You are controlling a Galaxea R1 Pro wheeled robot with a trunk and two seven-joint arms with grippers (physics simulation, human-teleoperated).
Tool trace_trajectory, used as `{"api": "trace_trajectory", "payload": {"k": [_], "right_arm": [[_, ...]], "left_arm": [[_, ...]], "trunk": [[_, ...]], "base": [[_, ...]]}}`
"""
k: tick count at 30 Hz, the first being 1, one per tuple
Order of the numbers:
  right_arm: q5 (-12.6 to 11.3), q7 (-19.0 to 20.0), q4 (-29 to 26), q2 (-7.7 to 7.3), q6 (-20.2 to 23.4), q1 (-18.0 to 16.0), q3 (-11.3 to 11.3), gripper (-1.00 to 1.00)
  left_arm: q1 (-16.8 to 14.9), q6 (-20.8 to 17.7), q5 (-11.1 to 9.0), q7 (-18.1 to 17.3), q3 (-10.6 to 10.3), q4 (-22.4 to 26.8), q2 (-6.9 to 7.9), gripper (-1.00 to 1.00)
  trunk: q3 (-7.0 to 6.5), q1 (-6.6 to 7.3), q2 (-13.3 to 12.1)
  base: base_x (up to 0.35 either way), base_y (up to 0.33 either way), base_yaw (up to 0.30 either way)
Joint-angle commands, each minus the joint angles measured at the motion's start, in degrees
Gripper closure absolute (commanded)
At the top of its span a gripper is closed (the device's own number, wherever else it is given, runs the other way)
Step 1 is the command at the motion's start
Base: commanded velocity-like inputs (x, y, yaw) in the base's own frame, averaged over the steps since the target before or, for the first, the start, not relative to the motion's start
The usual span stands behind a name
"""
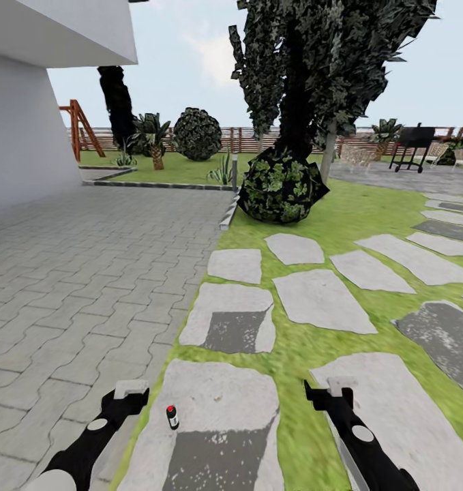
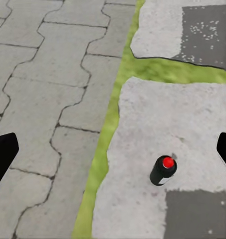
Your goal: In the garden, pick up the pesticide atomizer on the floor and spray pesticide onto both trees until each tree trunk is fully covered.
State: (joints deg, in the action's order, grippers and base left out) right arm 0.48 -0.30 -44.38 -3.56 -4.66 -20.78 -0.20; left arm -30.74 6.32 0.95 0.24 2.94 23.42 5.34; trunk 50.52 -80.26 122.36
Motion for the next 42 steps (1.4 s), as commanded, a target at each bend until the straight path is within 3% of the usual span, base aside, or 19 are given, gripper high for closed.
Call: {"api": "trace_trajectory", "payload": {"k": [1,14,22,42], "right_arm": [[0.05,-0.04,0.07,0.02,-0.18,-0.05,0.01,-1.0],[-0.04,-0.22,0.8,0.05,-0.19,-0.05,-0.11,-1.0],[-0.04,-0.23,0.79,0.05,-0.42,-0.05,-0.09,-1.0],[-0.12,-0.24,0.7,0.05,-0.44,-0.05,-0.15,-1.0]], "left_arm": [[-0.02,0.18,0.1,0.02,0.13,0.03,0.0,-1.0],[-0.02,0.2,0.09,0.02,0.13,-0.3,-0.06,-1.0],[-0.02,0.19,0.04,-0.03,0.06,-0.02,-0.05,-1.0],[-0.02,0.18,0.1,0.02,0.04,-0.47,-0.07,-1.0]], "trunk": [[0.04,0.01,0.02],[0.04,0.01,0.02],[0.04,0.01,0.02],[4.32,-4.38,8.04]], "base": [[0.047,0.0,-0.286],[0.266,0.098,-0.112],[0.039,0.015,-0.001],[0.001,0.0,0.0]]}}
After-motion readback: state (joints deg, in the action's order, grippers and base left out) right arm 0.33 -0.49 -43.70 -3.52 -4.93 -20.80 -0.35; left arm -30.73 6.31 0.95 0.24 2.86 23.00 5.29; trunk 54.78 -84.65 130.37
